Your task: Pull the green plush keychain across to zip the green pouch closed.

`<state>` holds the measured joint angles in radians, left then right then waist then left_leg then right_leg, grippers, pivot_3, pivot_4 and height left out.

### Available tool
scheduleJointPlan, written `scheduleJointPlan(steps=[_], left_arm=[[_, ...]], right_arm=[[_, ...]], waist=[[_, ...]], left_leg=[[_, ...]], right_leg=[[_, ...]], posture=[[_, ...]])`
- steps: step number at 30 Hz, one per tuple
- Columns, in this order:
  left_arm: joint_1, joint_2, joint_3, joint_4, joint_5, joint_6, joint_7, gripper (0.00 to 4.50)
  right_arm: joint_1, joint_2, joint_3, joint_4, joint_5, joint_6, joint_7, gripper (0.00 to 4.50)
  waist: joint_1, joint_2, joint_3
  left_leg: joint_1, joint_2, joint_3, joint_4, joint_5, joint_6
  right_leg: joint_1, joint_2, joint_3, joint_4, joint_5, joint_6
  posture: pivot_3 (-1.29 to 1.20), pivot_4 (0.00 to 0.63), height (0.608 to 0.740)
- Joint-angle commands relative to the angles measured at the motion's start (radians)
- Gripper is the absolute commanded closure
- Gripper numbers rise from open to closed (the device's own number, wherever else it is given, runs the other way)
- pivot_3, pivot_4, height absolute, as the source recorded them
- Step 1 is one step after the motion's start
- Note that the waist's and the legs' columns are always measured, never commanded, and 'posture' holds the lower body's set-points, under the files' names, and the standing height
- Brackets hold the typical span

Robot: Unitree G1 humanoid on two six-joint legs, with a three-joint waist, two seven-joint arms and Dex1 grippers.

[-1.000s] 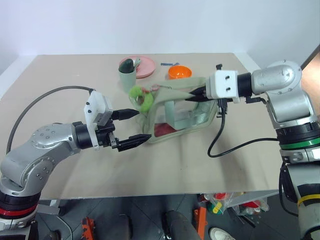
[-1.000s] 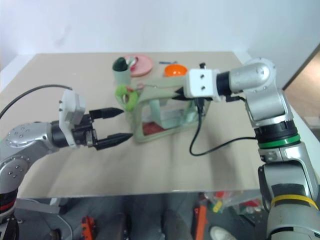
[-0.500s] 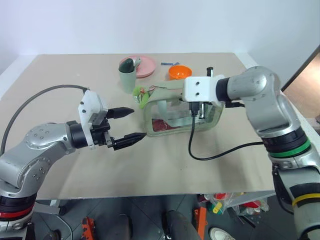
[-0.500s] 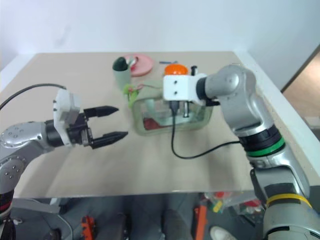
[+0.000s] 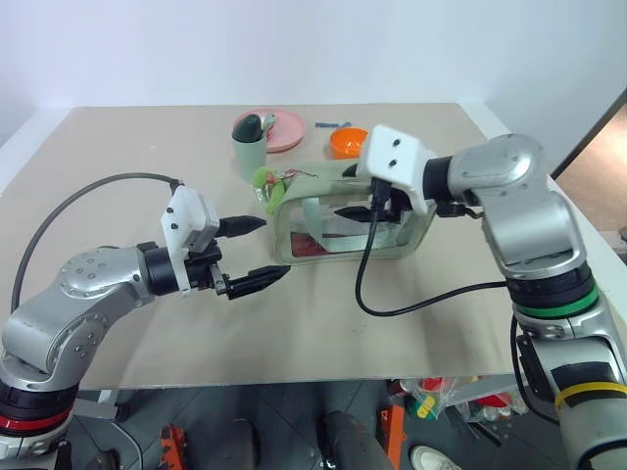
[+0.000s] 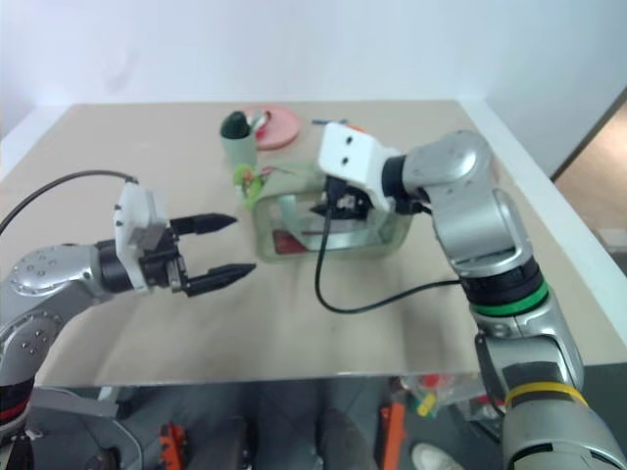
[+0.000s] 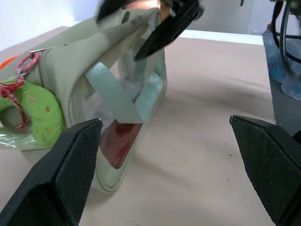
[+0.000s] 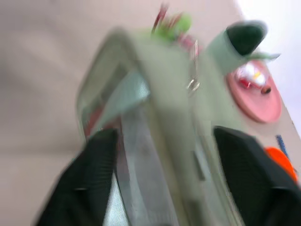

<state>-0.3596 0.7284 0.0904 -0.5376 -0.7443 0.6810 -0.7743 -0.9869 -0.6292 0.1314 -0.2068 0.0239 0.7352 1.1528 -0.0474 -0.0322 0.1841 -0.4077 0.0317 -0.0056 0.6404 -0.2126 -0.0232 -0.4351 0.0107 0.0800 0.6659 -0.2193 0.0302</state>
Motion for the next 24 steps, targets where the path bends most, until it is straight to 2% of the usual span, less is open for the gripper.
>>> scheduleJointPlan(steps=[1,4,6,11,16,24], left_arm=[[-0.021,0.010,0.010,-0.017,0.001,-0.021,-0.020,0.00],[-0.036,0.011,0.006,-0.006,0.000,-0.025,-0.035,0.00],[-0.045,0.009,0.000,0.002,0.003,-0.028,-0.044,0.00],[-0.063,0.000,-0.015,0.015,0.011,-0.032,-0.054,0.00],[-0.070,-0.003,-0.017,0.021,0.017,-0.032,-0.066,0.00],[-0.072,0.001,-0.014,0.019,0.021,-0.027,-0.070,0.00]], right_arm=[[0.010,-0.032,-0.158,-0.044,0.134,0.049,-0.002,0.01],[0.065,-0.087,-0.243,-0.031,0.223,0.055,0.021,0.01],[0.105,-0.096,-0.310,0.008,0.270,0.071,-0.015,0.01],[0.231,-0.108,-0.358,0.107,0.266,-0.064,-0.090,0.01],[0.301,-0.117,-0.340,0.187,0.252,-0.200,-0.117,0.01],[0.301,-0.119,-0.303,0.352,0.247,-0.354,-0.107,0.01]], waist=[[0.000,0.000,0.000],[0.003,0.000,0.000],[0.002,0.000,0.000],[-0.002,0.000,0.000],[-0.004,0.000,0.000],[-0.003,0.000,0.000]], left_leg=[[0.000,0.000,0.000,0.000,0.000,0.000],[0.000,0.000,0.000,0.000,0.000,0.000],[0.000,-0.001,0.000,0.000,0.000,0.000],[0.001,-0.001,0.001,0.001,0.000,0.000],[0.002,0.000,0.001,0.000,0.000,0.001],[0.001,0.000,0.002,0.001,0.000,0.001]], right_leg=[[0.000,0.000,0.000,0.000,0.000,0.000],[0.001,0.000,0.000,0.000,0.000,0.000],[0.001,0.000,0.000,0.000,0.000,0.001],[0.002,0.000,0.001,0.000,0.000,0.001],[0.001,0.001,0.002,0.000,0.000,0.000],[0.001,0.001,0.003,0.000,0.001,0.001]], posture=[[0.00,0.150,0.740],[0.00,0.150,0.740],[0.00,0.150,0.740],[0.00,0.150,0.740],[0.00,0.150,0.740],[0.00,0.150,0.740]])
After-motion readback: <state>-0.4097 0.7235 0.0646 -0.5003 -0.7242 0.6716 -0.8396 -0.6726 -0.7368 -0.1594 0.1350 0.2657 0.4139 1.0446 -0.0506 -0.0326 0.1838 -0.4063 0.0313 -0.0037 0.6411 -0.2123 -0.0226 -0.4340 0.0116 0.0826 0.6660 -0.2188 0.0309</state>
